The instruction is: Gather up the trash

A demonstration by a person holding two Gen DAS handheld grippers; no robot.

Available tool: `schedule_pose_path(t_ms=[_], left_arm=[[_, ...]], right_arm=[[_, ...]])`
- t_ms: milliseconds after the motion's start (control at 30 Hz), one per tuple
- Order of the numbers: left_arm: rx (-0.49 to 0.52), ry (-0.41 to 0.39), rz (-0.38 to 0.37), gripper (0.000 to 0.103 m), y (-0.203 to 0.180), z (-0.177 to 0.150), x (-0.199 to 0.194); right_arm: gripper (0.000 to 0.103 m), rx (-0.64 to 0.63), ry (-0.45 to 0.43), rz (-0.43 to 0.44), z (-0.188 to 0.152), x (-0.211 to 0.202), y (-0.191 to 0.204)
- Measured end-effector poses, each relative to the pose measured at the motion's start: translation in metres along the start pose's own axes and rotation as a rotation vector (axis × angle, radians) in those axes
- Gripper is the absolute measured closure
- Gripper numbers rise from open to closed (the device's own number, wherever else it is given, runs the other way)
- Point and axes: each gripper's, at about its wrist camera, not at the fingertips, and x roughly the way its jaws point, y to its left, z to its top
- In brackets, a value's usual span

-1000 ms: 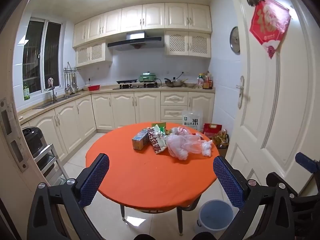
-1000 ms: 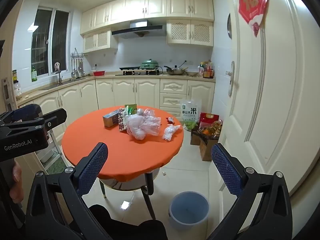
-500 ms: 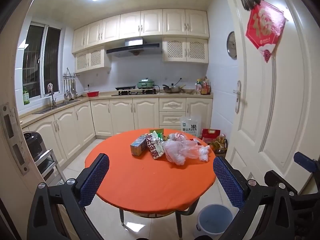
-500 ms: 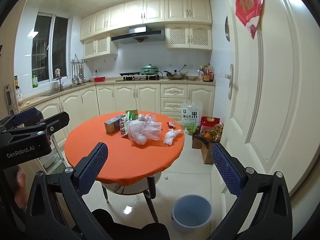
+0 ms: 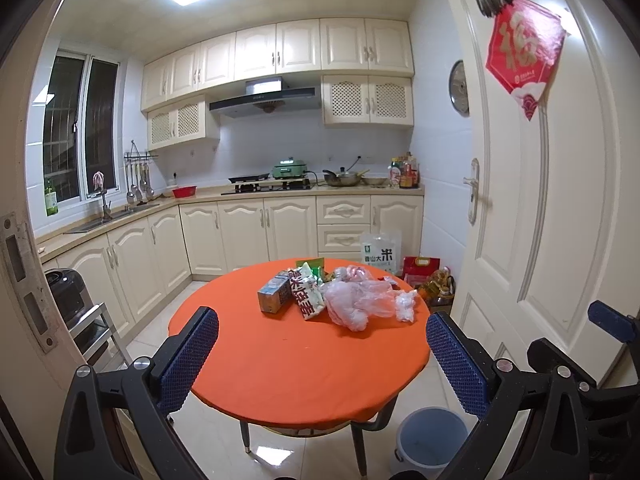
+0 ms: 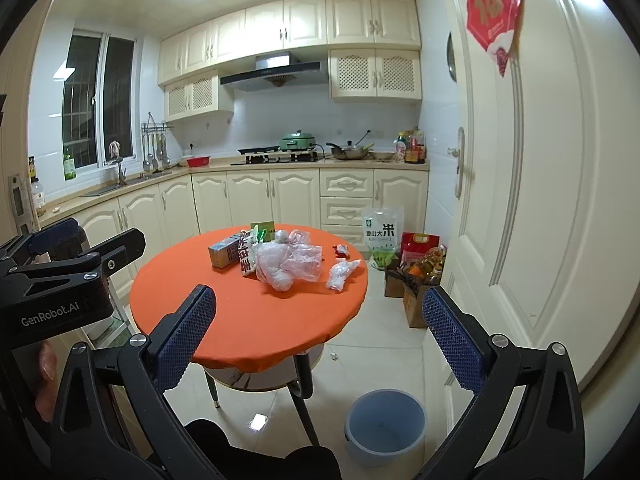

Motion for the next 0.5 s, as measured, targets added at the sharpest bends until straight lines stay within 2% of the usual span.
schedule_pose_path(t_ms=[500], left_arm=[[0.009, -0.002, -0.007, 0.001, -0.0038, -0.0019, 0.0035]], right_arm=[[0.0, 0.007, 0.006, -0.001, -0.0041, 0.0018, 0.0001]])
